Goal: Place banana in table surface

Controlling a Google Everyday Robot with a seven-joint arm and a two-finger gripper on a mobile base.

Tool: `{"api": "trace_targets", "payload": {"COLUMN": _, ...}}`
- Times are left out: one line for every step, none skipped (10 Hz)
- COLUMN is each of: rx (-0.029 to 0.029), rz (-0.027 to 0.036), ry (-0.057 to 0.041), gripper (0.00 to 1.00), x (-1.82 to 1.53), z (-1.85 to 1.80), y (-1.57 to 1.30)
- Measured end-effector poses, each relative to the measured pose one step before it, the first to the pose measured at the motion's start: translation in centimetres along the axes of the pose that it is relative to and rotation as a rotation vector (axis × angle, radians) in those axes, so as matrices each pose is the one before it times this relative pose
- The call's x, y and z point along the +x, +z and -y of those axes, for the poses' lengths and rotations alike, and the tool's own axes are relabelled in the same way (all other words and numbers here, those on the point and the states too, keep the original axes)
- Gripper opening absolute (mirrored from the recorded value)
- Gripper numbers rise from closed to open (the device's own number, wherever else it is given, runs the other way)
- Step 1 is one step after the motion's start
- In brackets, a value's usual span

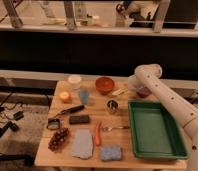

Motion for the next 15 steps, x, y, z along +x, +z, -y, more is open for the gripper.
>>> {"api": "trace_targets", "payload": {"rx": -0.00143, "rz": -0.00416, "ry": 0.00314, "gripper": 0.01, "x": 0.160, "z": -0.011, "y": 0.017}}
{"api": "trace_targets", "payload": {"rx": -0.00422, "rz": -0.00543, "ry": 0.00153, "gripper": 0.03, "x": 0.154, "z": -0.066, "y": 0.025}}
{"api": "trace_targets", "payload": {"rx": -0.00033, "rz": 0.00031, "ry": 0.00005, "gripper": 0.03, "x": -0.036, "z": 0.014, "y": 0.004}}
{"api": "trace_targets", "payload": {"rx": -0.00023, "rz": 0.00036, "ry": -0.00054, "gripper": 0.03, "x": -0.042, "z": 0.016, "y": 0.027}}
{"api": "trace_targets", "payload": {"rx": -0.00016, "rz": 0.00035, "ry": -0.00094, "gripper": 0.03, "x": -0.063, "z": 0.038, "y": 0.023}}
{"api": "trace_targets", "payload": {"rx": -0.00002, "rz": 0.00022, "ry": -0.00029, "gripper": 0.03, "x": -0.026, "z": 0.016, "y": 0.009}}
{"api": "trace_targets", "payload": {"rx": -0.00006, "rz": 0.00010, "ry": -0.00003, "gripper": 0.03, "x": -0.006, "z": 0.000, "y": 0.002}}
{"api": "trace_targets", "payload": {"rx": 0.00004, "rz": 0.00002, "ry": -0.00001, "gripper": 0.03, "x": -0.002, "z": 0.002, "y": 0.000}}
{"api": "trace_targets", "payload": {"rx": -0.00002, "rz": 0.00001, "ry": -0.00002, "gripper": 0.03, "x": -0.001, "z": 0.000, "y": 0.001}}
{"api": "trace_targets", "payload": {"rx": -0.00006, "rz": -0.00010, "ry": 0.00000, "gripper": 0.03, "x": 0.004, "z": -0.002, "y": 0.000}}
{"api": "trace_targets", "payload": {"rx": -0.00016, "rz": 0.00003, "ry": 0.00010, "gripper": 0.03, "x": 0.005, "z": -0.009, "y": 0.003}}
{"api": "trace_targets", "payload": {"rx": 0.00009, "rz": 0.00014, "ry": 0.00012, "gripper": 0.03, "x": -0.001, "z": 0.001, "y": -0.003}}
{"api": "trace_targets", "payload": {"rx": -0.00004, "rz": -0.00003, "ry": -0.00005, "gripper": 0.03, "x": -0.001, "z": 0.000, "y": 0.003}}
{"api": "trace_targets", "payload": {"rx": 0.00002, "rz": -0.00001, "ry": -0.00003, "gripper": 0.03, "x": 0.000, "z": 0.001, "y": -0.002}}
{"api": "trace_targets", "payload": {"rx": -0.00036, "rz": -0.00043, "ry": 0.00016, "gripper": 0.03, "x": 0.026, "z": -0.020, "y": 0.004}}
